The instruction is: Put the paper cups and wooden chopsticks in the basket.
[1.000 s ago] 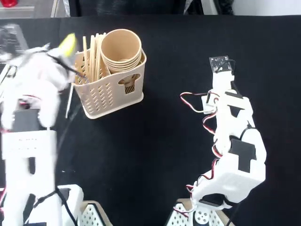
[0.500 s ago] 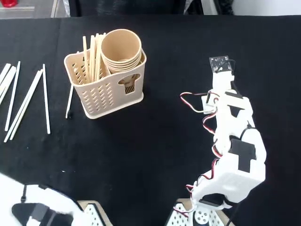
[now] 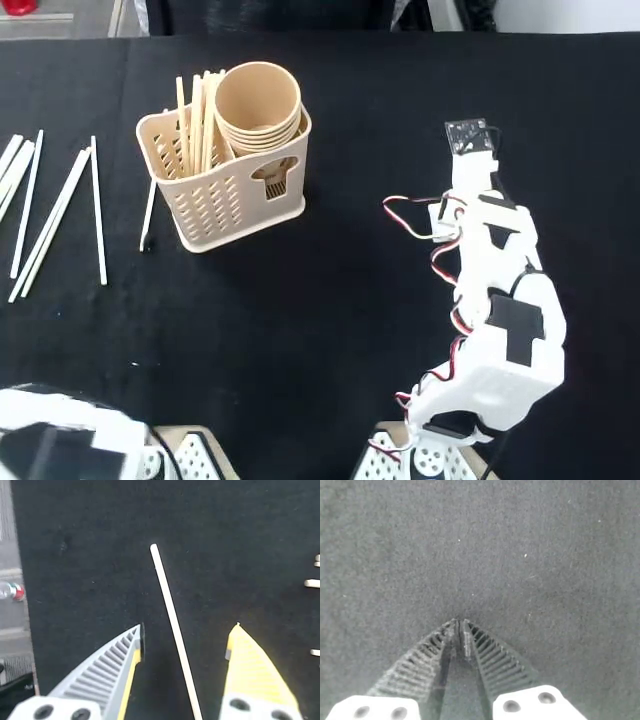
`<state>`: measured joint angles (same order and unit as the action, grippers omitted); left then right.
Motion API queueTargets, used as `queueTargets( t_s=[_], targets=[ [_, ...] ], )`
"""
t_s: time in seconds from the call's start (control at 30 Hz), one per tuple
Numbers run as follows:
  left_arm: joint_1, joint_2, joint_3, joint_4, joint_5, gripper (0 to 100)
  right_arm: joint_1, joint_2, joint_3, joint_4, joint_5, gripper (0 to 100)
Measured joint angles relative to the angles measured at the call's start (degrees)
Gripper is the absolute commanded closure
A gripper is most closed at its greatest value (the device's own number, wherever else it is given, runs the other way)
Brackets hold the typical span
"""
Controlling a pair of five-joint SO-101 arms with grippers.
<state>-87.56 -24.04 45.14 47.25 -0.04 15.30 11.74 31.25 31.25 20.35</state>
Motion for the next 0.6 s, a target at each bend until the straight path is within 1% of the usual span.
queueTargets(
  t_s=[0.1,0.2,0.37,0.47,0.53,0.6],
  targets=[
    [0.0,9.1,-2.3,-2.7,0.0,73,0.0,0.0,0.0,0.0,0.0,98.5],
    [0.0,19.0,-7.5,-4.7,0.0,73,0.0,0.0,0.0,0.0,0.0,98.5],
    [-0.1,35.5,-20.1,-4.6,0.0,73,0.0,0.0,0.0,0.0,0.0,98.5],
    [-0.1,43.1,-28.3,-2.2,0.0,73,0.0,0.0,0.0,0.0,0.0,98.5],
    [-0.1,47.8,-33.7,0.4,0.0,78,0.0,0.0,0.0,0.0,0.0,98.5],
    [0.0,51.6,-38.3,3.3,0.0,85,0.0,0.0,0.0,0.0,0.0,98.5]
  ],
)
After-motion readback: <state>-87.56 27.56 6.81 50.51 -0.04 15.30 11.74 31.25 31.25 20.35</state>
